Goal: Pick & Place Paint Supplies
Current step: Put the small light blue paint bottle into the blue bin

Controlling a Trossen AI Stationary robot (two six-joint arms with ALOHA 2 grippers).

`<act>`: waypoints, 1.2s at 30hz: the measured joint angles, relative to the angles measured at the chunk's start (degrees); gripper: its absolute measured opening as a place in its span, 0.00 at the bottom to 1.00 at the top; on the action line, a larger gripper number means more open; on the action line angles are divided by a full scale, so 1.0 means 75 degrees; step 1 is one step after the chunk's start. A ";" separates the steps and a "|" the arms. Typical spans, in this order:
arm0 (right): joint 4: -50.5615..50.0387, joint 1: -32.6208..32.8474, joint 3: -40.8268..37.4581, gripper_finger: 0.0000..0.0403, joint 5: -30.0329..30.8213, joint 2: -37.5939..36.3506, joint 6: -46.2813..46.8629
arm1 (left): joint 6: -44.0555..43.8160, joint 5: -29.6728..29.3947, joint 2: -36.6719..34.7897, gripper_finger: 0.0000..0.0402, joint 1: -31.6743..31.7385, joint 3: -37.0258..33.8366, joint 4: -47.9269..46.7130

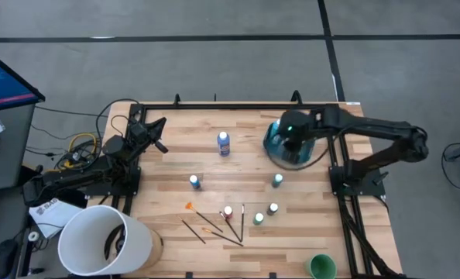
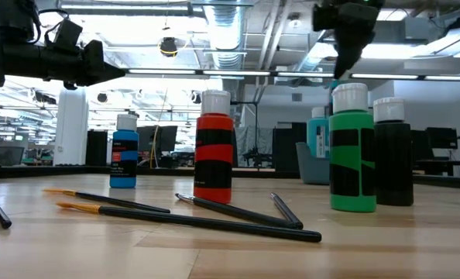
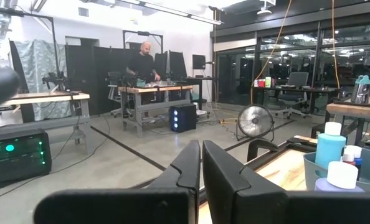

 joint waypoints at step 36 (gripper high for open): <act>0.1481 -0.3285 -0.3576 0.29 -0.0944 -0.1326 -0.0968 | 0.0002 0.0013 0.0001 0.02 0.0001 0.0000 0.0014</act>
